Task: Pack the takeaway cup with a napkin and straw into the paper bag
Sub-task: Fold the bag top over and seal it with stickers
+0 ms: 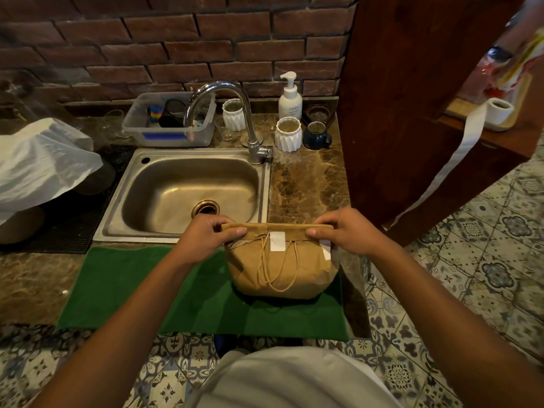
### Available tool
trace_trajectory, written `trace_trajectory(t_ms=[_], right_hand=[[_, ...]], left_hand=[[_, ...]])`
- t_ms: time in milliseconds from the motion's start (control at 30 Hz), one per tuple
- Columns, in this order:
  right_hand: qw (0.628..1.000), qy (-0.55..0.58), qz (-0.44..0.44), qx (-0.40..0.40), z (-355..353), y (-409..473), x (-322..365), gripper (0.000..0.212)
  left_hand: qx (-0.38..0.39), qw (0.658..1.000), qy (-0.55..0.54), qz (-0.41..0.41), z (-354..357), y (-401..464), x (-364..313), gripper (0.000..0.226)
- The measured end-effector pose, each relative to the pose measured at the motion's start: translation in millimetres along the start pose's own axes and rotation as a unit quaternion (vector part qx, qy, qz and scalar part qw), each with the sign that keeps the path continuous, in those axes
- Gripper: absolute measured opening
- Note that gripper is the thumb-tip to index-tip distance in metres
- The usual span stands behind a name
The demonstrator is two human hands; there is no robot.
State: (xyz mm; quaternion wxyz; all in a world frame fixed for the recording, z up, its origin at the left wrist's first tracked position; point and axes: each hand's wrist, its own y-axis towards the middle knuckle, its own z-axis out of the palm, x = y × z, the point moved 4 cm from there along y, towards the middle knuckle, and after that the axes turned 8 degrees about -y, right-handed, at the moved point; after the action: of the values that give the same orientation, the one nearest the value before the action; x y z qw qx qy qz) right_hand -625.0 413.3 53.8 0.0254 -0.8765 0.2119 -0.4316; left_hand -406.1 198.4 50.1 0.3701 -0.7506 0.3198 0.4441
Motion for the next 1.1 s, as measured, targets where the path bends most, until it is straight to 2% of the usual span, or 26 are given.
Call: trace_trajectory(t_ms=[200, 367, 467, 700, 867, 1000, 1100], right_hand=[[0.989, 0.090, 0.046, -0.110, 5, -21, -17, 0.007], [0.961, 0.147, 0.094, -0.216, 21, -46, -16, 0.009], [0.929, 0.166, 0.112, -0.312, 20, -68, -2, 0.009], [0.823, 0.126, 0.178, -0.525, 20, -161, 46, 0.013], [0.714, 0.102, 0.241, -0.649, 47, -253, 62, 0.033], [0.636, 0.088, 0.288, -0.710, 69, -332, 65, 0.025], [0.580, 0.084, 0.320, -0.745, 86, -394, 64, 0.025]], left_hand=[[-0.034, 0.998, -0.044, -0.021, -5, -9, 11, 0.009], [-0.049, 0.994, -0.096, -0.012, 1, -18, 11, 0.006], [-0.040, 0.995, -0.083, 0.031, -1, -16, -12, 0.009], [0.010, 0.984, -0.134, 0.116, 31, -24, -80, 0.013], [0.125, 0.968, -0.142, 0.163, 92, -50, -116, 0.022], [0.235, 0.943, -0.143, 0.190, 157, -77, -137, 0.023], [0.289, 0.921, -0.121, 0.231, 211, -106, -154, 0.029]])
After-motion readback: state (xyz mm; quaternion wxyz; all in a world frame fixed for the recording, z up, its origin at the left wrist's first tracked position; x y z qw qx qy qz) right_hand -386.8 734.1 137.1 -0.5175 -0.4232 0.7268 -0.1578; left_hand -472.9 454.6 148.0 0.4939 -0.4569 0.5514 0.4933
